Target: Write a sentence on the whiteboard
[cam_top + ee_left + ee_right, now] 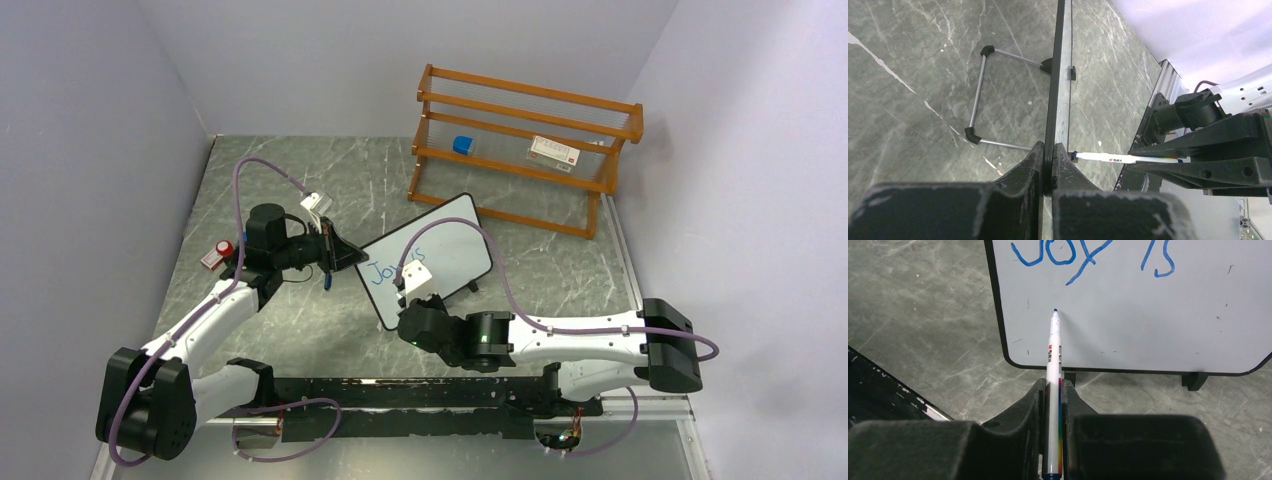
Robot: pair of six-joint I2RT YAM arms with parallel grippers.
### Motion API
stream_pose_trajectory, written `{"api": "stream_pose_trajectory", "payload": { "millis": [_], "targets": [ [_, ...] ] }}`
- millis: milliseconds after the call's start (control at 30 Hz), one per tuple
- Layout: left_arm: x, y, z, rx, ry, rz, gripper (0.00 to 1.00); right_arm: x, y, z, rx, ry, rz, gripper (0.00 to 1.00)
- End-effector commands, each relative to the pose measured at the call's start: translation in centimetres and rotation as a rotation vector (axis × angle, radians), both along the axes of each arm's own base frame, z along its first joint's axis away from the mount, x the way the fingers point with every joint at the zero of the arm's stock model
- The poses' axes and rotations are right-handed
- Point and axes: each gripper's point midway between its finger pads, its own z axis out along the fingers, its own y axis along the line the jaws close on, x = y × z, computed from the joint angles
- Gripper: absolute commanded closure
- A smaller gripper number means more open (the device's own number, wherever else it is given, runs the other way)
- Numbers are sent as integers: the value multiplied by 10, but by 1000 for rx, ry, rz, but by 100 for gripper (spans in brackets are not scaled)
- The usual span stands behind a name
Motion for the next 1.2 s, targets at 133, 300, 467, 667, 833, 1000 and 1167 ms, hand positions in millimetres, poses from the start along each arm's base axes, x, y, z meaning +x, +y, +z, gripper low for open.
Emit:
{"api": "stream_pose_trajectory", "payload": {
  "millis": [133, 300, 467, 667, 833, 1000, 1167],
  "targets": [
    [13, 16, -26, 85, 34, 91, 95, 6, 13, 15, 55, -31, -35, 100],
    [13, 16, -26, 84, 35, 91, 95, 7, 14, 13, 43, -31, -37, 100],
    [13, 16, -27, 86, 34, 91, 95, 7, 15, 11, 33, -28, -37, 100],
    [13, 16, -27, 86, 34, 91, 95, 7, 16, 9, 22, -26, -38, 100],
    [13, 16, -26, 86, 33, 91, 95, 7, 18, 6, 12, -24, -34, 100],
    [12, 16, -27, 86, 35, 92, 95, 7, 21, 6, 6, -26, -25, 100],
    [13, 16, -27, 87, 34, 91, 95, 5, 24, 6, 0, -22, -3, 100]
  ]
}}
